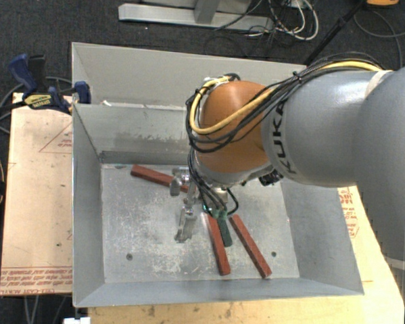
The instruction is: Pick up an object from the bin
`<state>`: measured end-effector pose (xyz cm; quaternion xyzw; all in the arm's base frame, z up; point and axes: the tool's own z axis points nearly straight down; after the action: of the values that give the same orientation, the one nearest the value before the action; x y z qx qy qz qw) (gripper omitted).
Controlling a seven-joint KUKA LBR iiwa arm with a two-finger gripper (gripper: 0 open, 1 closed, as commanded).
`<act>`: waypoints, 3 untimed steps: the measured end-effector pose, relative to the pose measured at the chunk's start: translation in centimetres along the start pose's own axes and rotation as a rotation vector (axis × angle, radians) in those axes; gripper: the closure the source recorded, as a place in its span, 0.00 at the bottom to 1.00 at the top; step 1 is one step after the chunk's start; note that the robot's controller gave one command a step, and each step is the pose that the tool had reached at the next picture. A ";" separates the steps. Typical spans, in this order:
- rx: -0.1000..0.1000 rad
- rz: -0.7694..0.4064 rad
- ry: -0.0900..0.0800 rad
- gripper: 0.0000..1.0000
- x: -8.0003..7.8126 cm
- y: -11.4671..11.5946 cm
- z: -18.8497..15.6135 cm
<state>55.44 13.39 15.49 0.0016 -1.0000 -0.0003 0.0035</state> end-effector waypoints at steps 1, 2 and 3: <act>0.002 -0.281 -0.007 0.00 -4.8 -5.8 7.5; -0.001 -0.520 -0.014 0.00 -9.0 6.5 6.9; 0.003 -0.390 -0.010 0.00 -10.0 -1.1 7.0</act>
Offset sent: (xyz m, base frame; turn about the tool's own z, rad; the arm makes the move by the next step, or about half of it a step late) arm 0.0472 -0.0561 -0.0727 -0.2853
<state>65.36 12.30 8.46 0.1952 -0.9808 0.0004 -0.0014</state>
